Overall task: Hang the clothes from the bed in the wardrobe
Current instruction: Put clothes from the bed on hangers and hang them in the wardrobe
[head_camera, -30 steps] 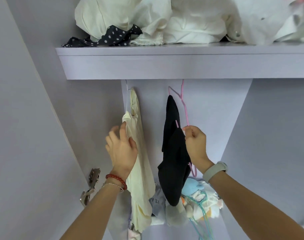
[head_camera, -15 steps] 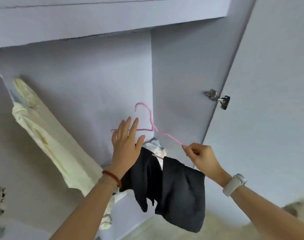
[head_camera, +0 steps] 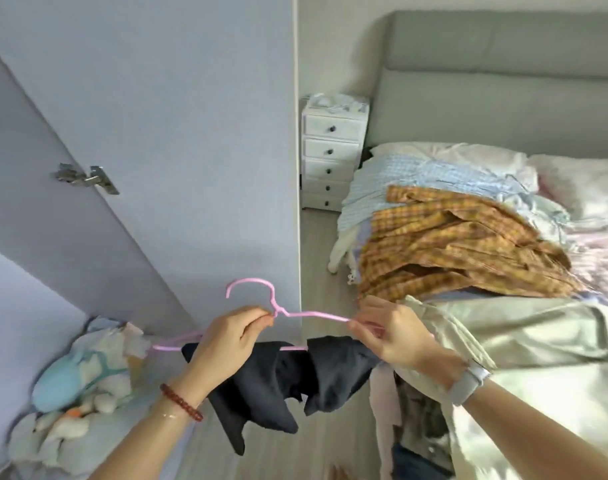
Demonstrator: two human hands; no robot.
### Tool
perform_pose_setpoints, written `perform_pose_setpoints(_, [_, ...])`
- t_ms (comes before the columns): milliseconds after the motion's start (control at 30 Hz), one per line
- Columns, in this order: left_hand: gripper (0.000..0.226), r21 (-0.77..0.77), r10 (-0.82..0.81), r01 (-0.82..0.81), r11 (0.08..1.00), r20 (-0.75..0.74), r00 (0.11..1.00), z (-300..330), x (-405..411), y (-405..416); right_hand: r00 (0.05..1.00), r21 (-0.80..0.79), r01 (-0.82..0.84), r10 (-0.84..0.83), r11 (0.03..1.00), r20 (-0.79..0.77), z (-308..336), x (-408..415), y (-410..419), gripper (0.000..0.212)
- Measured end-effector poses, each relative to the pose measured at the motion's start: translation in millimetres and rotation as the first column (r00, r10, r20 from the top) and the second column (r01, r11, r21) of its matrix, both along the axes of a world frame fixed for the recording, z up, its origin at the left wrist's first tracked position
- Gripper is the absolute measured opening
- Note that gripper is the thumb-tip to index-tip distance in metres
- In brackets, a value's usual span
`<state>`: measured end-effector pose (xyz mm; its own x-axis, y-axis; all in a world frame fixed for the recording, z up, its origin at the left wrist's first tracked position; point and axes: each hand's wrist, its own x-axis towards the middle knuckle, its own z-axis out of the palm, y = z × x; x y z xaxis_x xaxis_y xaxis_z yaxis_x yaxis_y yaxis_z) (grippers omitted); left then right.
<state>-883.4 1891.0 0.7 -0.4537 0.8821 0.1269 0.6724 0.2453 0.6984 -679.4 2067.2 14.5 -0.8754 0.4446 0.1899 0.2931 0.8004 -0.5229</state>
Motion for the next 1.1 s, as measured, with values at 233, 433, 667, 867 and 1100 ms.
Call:
perform_pose_setpoints(233, [0.013,-0.027,-0.418,0.417,0.908,-0.077,0.905,18.3,74.7,105.7,0.969,0.017,0.235,-0.233,0.972,-0.082,3.2,72.9,7.8,0.023])
perform_pose_setpoints(433, [0.023,0.022,-0.643,0.658,0.753,-0.194,0.741,48.3,114.2,179.9,0.822,-0.067,0.530,-0.532,0.845,-0.205,16.2,116.9,17.6,0.046])
perform_pose_setpoints(667, [0.009,0.113,-0.745,0.776,0.621,-0.223,0.629,52.3,146.4,254.7,0.546,-0.084,0.812,-0.802,0.578,-0.242,37.8,121.1,40.0,0.024])
perform_pose_setpoints(867, [0.012,0.240,-0.783,0.829,0.505,-0.277,0.557,73.3,180.4,291.5,0.410,0.007,0.896,-0.821,0.444,-0.397,57.4,141.7,52.3,0.015])
perform_pose_setpoints(1100, [0.012,0.399,-0.741,0.825,0.400,-0.389,0.547,121.1,256.9,337.4,0.245,0.028,0.961,-0.801,0.275,-0.547,97.4,198.9,86.6,0.012])
